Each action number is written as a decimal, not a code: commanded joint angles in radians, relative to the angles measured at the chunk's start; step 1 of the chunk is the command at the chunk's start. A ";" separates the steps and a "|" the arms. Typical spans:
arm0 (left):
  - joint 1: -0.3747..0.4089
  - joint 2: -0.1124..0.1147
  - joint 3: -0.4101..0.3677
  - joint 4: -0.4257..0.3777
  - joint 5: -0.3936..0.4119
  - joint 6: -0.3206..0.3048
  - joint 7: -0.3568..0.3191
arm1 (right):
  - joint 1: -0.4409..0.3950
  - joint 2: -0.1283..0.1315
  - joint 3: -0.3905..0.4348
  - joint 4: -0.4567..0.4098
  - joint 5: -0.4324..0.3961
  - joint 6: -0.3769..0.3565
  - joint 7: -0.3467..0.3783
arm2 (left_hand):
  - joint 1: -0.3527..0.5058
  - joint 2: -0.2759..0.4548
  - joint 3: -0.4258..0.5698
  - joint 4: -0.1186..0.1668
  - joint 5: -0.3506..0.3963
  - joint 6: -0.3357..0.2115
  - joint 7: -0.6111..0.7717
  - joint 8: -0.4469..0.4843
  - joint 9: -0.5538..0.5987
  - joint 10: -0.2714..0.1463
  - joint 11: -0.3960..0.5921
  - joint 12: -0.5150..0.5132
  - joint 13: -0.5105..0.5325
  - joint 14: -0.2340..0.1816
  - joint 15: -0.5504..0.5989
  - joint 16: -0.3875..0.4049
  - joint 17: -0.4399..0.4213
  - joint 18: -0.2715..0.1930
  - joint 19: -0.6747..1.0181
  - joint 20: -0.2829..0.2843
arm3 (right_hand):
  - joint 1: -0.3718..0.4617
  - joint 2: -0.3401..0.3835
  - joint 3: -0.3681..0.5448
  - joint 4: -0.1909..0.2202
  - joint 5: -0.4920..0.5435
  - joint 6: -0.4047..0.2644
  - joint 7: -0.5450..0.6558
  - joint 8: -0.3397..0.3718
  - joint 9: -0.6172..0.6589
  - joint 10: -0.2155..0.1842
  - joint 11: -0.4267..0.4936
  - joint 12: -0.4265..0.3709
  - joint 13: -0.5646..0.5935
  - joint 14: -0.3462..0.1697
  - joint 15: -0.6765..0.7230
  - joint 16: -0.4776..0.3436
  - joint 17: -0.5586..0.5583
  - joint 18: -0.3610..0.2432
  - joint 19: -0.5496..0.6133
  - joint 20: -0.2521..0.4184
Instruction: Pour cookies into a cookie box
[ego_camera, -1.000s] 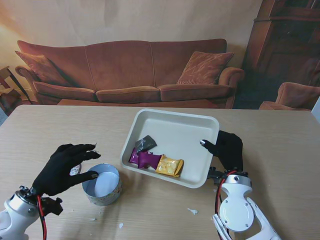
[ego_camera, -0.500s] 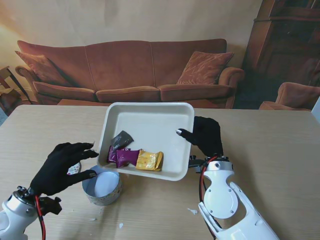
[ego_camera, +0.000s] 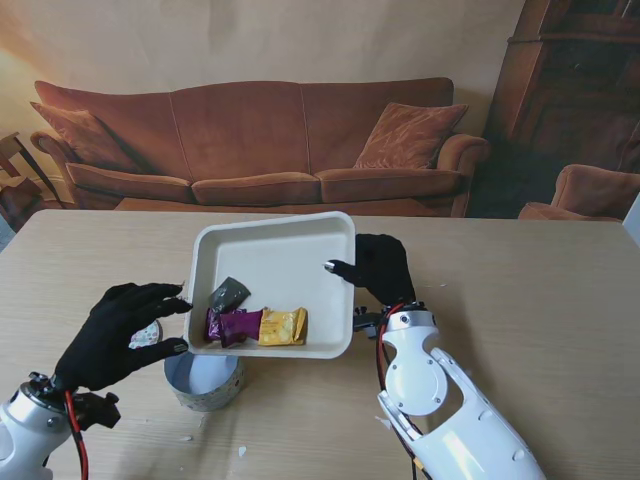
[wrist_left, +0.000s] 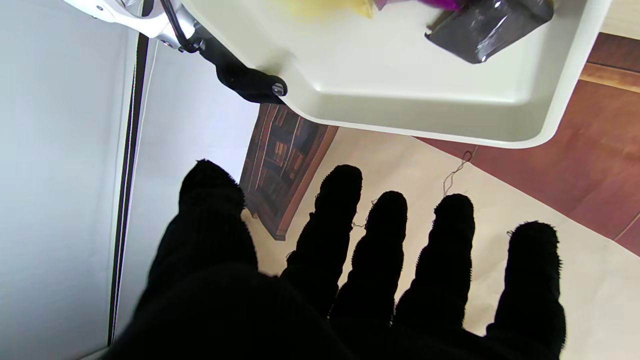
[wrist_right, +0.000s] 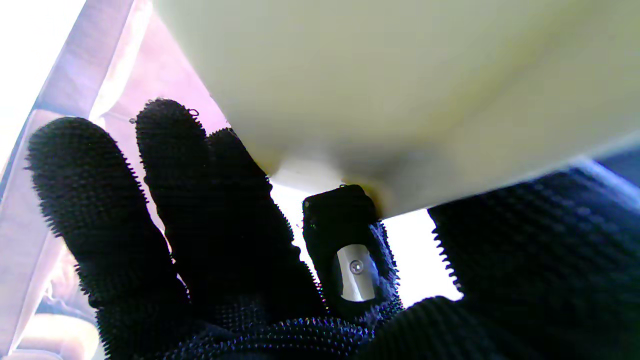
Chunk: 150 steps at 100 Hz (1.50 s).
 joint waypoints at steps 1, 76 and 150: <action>0.003 -0.002 0.001 -0.002 0.001 0.002 -0.013 | 0.015 -0.011 -0.006 0.005 -0.019 -0.017 0.019 | 0.020 0.045 -0.017 -0.004 0.004 0.000 -0.003 0.000 0.009 0.011 -0.006 -0.001 0.030 0.010 0.004 0.002 -0.003 0.022 0.016 -0.005 | 0.497 -0.033 0.490 -0.049 0.012 -0.204 0.027 0.024 0.051 -0.158 0.047 -0.012 0.020 -0.025 0.029 0.008 0.022 0.005 0.044 0.000; 0.005 -0.003 -0.005 0.000 0.011 0.004 -0.005 | 0.162 -0.022 -0.081 0.163 -0.209 -0.123 -0.067 | 0.024 0.041 -0.016 -0.003 0.009 0.000 0.000 0.001 0.028 0.011 -0.001 0.002 0.041 0.013 0.009 0.005 0.001 0.021 0.021 -0.007 | 0.486 -0.038 0.502 -0.039 0.012 -0.219 0.032 0.021 0.055 -0.169 0.059 -0.011 0.031 -0.039 0.038 0.008 0.029 -0.010 0.059 0.002; 0.000 -0.003 -0.002 0.003 0.023 0.007 0.001 | 0.186 0.017 -0.069 0.082 -0.266 -0.118 0.037 | 0.026 0.040 -0.016 -0.003 0.009 0.000 0.000 0.000 0.031 0.011 -0.002 0.003 0.045 0.014 0.012 0.006 0.000 0.022 0.024 -0.009 | 0.479 -0.033 0.502 -0.023 0.007 -0.230 0.034 0.022 0.056 -0.178 0.062 -0.009 0.034 -0.051 0.038 0.012 0.032 -0.023 0.063 0.004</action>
